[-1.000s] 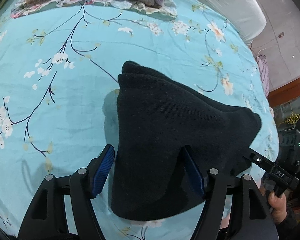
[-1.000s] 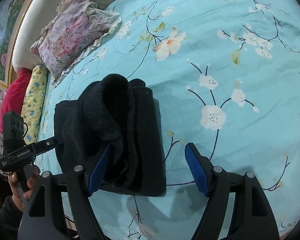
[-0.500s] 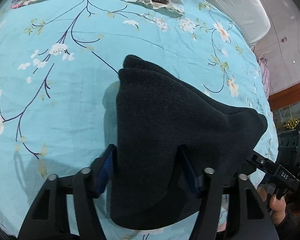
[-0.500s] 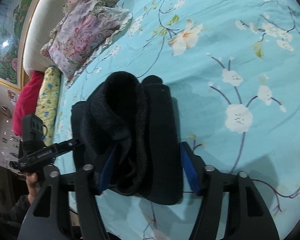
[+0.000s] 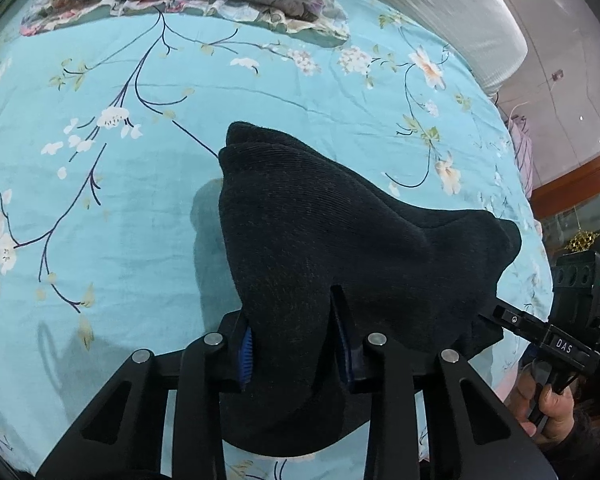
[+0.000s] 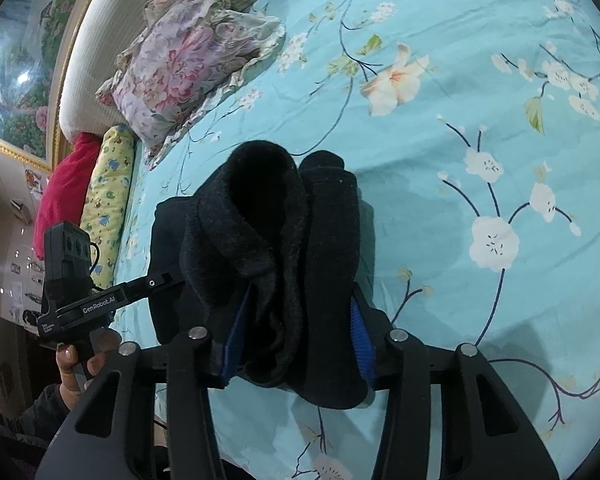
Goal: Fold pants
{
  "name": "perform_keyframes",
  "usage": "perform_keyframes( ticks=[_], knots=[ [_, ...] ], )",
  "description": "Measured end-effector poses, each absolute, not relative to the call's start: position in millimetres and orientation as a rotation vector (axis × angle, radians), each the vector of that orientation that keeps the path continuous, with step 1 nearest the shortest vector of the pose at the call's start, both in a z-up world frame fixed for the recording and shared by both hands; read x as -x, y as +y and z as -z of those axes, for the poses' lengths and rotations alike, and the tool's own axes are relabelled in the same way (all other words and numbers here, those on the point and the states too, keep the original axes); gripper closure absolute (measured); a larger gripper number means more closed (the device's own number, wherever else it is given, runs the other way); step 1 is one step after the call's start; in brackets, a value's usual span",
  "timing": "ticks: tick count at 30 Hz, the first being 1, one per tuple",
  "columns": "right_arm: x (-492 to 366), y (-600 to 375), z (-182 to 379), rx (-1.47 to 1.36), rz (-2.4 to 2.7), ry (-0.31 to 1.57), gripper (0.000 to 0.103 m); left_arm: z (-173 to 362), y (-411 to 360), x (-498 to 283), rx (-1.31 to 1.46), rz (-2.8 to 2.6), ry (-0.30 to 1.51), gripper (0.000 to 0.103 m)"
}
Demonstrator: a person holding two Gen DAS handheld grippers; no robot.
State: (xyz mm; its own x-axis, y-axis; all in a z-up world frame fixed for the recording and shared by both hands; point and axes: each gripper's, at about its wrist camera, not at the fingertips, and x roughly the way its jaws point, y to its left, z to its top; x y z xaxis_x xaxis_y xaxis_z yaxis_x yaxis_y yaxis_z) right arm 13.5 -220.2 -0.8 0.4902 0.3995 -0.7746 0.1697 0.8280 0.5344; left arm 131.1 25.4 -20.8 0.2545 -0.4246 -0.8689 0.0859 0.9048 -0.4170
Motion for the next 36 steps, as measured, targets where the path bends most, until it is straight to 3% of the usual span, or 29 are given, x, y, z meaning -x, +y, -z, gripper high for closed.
perform_keyframes(
  ticks=[16,36],
  knots=[
    [-20.3,-198.6,-22.3,-0.544,-0.214,1.05,0.058,-20.4,47.9,-103.3,0.331,0.317,1.192,0.073],
    [-81.4,-110.0,-39.3,-0.422,-0.41,1.076,0.058,-61.4,143.2,-76.2,0.386,0.091,1.087,0.073]
  ],
)
